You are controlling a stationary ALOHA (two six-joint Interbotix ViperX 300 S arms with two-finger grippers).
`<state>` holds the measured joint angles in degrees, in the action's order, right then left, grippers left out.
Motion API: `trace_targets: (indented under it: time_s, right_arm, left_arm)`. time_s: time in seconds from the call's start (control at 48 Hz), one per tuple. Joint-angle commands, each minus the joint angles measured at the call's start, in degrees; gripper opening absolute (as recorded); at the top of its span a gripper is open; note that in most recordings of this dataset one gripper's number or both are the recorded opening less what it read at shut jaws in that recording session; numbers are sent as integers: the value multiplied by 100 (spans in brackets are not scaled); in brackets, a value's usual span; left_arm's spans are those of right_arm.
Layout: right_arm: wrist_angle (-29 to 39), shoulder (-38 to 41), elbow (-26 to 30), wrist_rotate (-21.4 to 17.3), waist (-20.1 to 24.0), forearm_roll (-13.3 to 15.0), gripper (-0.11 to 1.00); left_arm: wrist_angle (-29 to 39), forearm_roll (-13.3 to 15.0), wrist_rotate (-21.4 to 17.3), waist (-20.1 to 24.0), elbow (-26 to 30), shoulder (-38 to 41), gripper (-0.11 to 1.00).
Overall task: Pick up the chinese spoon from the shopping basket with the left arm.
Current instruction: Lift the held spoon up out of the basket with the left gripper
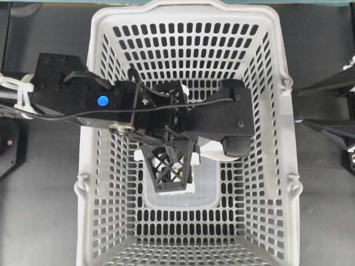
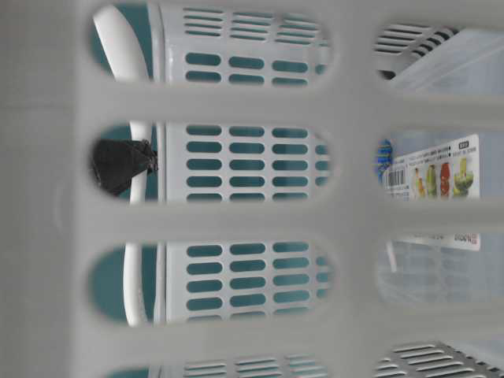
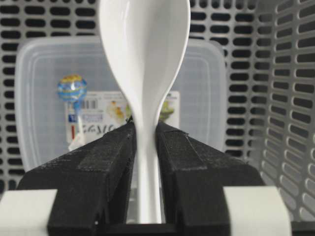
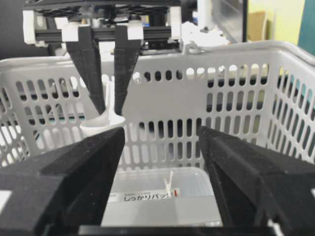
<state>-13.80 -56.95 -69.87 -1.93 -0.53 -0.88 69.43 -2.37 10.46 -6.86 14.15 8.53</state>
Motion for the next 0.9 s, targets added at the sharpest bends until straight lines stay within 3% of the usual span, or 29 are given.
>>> trace_targets:
  time_s: [0.0,0.875]
  right_arm:
    - [-26,26,35,-9,-9,-18,61]
    - [-26,26,18,-9,-9,-18,61]
  left_arm:
    - [-18,-18,-18,-9,132,-123,13]
    - [-18,-18,-141,-9,79,-149,13]
